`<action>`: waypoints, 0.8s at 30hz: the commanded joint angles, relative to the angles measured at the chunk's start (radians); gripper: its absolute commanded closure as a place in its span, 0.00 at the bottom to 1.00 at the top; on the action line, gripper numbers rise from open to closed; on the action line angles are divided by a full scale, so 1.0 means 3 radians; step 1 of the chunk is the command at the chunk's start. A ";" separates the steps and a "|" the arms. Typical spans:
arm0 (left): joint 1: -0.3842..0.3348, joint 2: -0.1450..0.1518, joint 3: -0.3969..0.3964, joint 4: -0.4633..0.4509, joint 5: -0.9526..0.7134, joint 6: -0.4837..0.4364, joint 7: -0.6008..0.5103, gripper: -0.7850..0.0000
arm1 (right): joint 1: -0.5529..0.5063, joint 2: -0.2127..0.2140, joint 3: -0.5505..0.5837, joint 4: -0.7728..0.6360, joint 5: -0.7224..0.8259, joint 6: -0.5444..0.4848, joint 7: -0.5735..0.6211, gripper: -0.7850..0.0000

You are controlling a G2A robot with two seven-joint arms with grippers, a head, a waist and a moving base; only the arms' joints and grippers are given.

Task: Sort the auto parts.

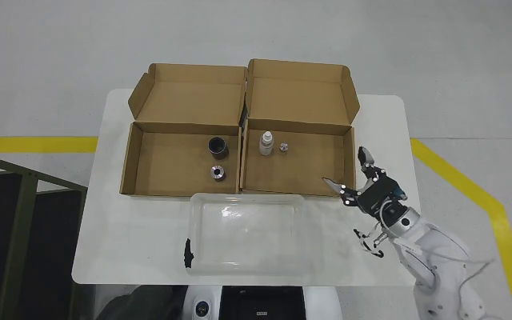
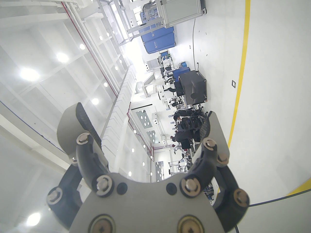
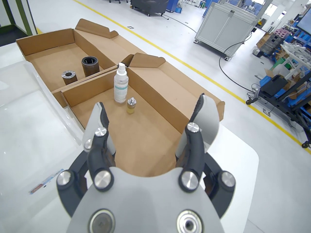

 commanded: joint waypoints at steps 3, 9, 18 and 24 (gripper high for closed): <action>0.0000 0.0000 0.0000 0.0000 0.0000 0.0000 0.0000 0.00 | -0.0109 0.0017 0.0144 0.0004 0.0051 -0.0001 -0.0149 0.17; 0.0000 0.0000 0.0000 0.0000 0.0000 0.0000 0.0000 0.00 | -0.0227 0.0036 0.0268 0.0014 0.0080 0.0019 -0.0289 0.11; 0.0000 0.0000 0.0000 0.0000 0.0000 0.0000 0.0000 0.00 | -0.0208 0.0060 0.0347 0.0142 0.0188 0.0033 -0.0386 0.00; 0.0000 0.0000 0.0000 0.0000 0.0000 0.0000 0.0000 0.00 | -0.0250 0.0073 0.0390 0.0132 0.0231 0.0066 -0.0420 0.00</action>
